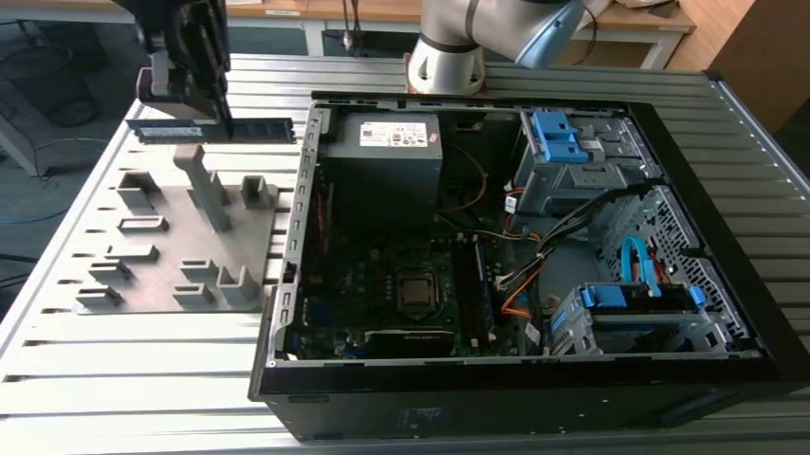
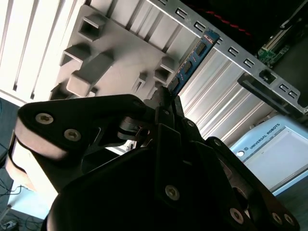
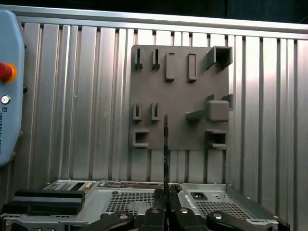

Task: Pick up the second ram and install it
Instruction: 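Pick up the second ram and move it above second insertion slot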

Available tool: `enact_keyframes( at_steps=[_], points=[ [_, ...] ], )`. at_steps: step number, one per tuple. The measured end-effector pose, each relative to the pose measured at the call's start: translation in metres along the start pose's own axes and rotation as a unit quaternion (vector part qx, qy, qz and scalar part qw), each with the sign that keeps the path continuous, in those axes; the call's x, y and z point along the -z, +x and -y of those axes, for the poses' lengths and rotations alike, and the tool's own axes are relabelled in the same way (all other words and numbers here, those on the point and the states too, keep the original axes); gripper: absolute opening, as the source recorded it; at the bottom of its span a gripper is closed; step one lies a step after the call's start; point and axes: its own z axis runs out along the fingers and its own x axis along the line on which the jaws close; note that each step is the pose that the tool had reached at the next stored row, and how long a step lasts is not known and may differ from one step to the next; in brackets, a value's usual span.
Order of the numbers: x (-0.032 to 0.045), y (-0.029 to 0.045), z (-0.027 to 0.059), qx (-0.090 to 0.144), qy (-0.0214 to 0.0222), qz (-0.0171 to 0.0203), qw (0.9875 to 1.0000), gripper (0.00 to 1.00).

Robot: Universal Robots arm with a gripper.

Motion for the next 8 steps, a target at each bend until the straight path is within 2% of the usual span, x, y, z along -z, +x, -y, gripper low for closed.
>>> enact_keyframes(
  at_steps=[8],
  points=[
    [0.0009, 0.0005, 0.0238, 0.000, -0.0005, 0.0000, 1.0000, 0.14]
  ],
)
